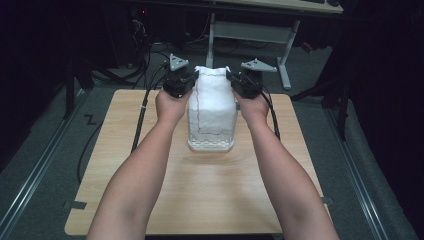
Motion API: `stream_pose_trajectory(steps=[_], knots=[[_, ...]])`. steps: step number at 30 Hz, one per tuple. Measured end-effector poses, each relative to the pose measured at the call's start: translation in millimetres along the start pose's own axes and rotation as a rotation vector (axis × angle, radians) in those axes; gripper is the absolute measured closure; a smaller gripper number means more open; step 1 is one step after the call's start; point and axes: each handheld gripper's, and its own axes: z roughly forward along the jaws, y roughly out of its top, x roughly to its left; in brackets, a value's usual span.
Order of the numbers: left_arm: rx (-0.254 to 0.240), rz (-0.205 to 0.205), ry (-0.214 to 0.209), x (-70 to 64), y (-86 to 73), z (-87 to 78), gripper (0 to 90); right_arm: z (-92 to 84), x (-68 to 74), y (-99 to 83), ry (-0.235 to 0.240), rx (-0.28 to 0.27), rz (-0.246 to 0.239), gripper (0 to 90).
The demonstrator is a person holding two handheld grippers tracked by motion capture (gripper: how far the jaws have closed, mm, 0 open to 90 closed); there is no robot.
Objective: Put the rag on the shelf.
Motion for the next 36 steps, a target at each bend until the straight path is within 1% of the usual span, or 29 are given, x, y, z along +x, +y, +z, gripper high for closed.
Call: stream_pose_trajectory(steps=[1, 2, 3, 4, 6, 9, 10, 11, 12, 13, 14, 15, 17, 19, 21, 23, 24, 30, 31, 32, 33, 34, 36], knots=[[0.012, -0.007, -0.001, 1.0, -1.8, 2.6, 83.4, 2.3, 0.1, -1.3, -0.009, 0.014, -0.007, 85.1], [0.012, -0.007, -0.001, 1.0, -1.8, 2.6, 83.4, 2.3, 0.1, -1.3, -0.009, 0.014, -0.007, 85.1], [0.04, -0.012, -0.003, 1.9, -6.2, 8.1, 83.3, 8.3, 0.6, -5.7, -0.025, 0.05, -0.03, 85.1], [0.051, -0.012, -0.005, 2.1, -7.7, 10.0, 83.2, 9.7, 0.8, -7.2, -0.029, 0.06, -0.036, 85.2], [0.091, -0.022, -0.013, 3.8, -11.4, 14.4, 82.7, 13.3, 1.0, -11.3, -0.045, 0.087, -0.051, 85.2], [0.107, -0.033, -0.023, 4.8, -16.0, 17.3, 82.2, 16.1, 1.0, -15.6, -0.054, 0.109, -0.057, 84.9], [0.123, -0.034, -0.031, 4.8, -18.0, 19.0, 81.6, 16.6, 0.9, -16.9, -0.06, 0.113, -0.057, 84.8], [0.136, -0.036, -0.036, 5.1, -19.5, 20.2, 80.3, 17.1, 0.6, -18.7, -0.066, 0.116, -0.054, 83.2], [0.144, -0.042, -0.049, 6.1, -20.3, 20.6, 76.8, 17.4, 0.1, -20.2, -0.069, 0.115, -0.051, 79.2], [0.149, -0.052, -0.072, 7.6, -21.1, 20.8, 71.4, 17.8, -1.0, -21.3, -0.065, 0.116, -0.043, 74.2], [0.143, -0.047, -0.064, 8.2, -21.8, 19.9, 65.6, 18.7, -2.7, -22.3, -0.051, 0.123, -0.02, 71.6], [0.133, -0.049, -0.051, 8.7, -22.2, 18.6, 62.0, 19.2, -4.2, -23.4, -0.043, 0.13, -0.013, 71.2], [0.122, -0.069, -0.049, 11.3, -21.9, 16.2, 59.8, 19.2, -4.6, -24.4, -0.045, 0.134, -0.015, 70.1], [0.103, -0.072, -0.043, 12.4, -21.3, 13.0, 57.8, 19.3, -4.5, -24.8, -0.044, 0.136, -0.011, 69.7], [0.098, -0.073, -0.041, 14.3, -20.4, 10.0, 56.7, 18.9, -3.3, -24.8, -0.043, 0.135, -0.014, 69.6], [0.103, -0.085, -0.044, 17.1, -19.7, 7.4, 55.0, 18.2, -0.9, -24.5, -0.049, 0.142, -0.033, 68.9], [0.101, -0.083, -0.041, 17.5, -20.0, 5.9, 54.7, 17.7, 0.2, -24.3, -0.045, 0.145, -0.035, 68.4], [0.087, -0.087, -0.048, 16.2, -22.9, 1.9, 54.8, 14.4, 3.7, -24.5, -0.03, 0.14, -0.028, 67.9], [0.084, -0.079, -0.048, 15.1, -24.0, 0.4, 54.7, 13.3, 4.0, -24.4, -0.027, 0.139, -0.03, 67.9], [0.081, -0.079, -0.049, 14.6, -24.5, -0.4, 54.8, 11.8, 4.7, -24.2, -0.028, 0.137, -0.031, 67.8], [0.089, -0.08, -0.049, 14.2, -24.6, -1.4, 55.2, 10.5, 5.2, -24.2, -0.026, 0.134, -0.031, 67.5], [0.095, -0.071, -0.05, 13.4, -24.5, -4.3, 55.2, 8.4, 5.3, -24.1, -0.024, 0.131, -0.036, 67.0], [0.074, -0.058, -0.051, 12.0, -24.5, -11.0, 54.6, 0.9, 6.2, -24.6, -0.022, 0.121, -0.038, 66.3]])
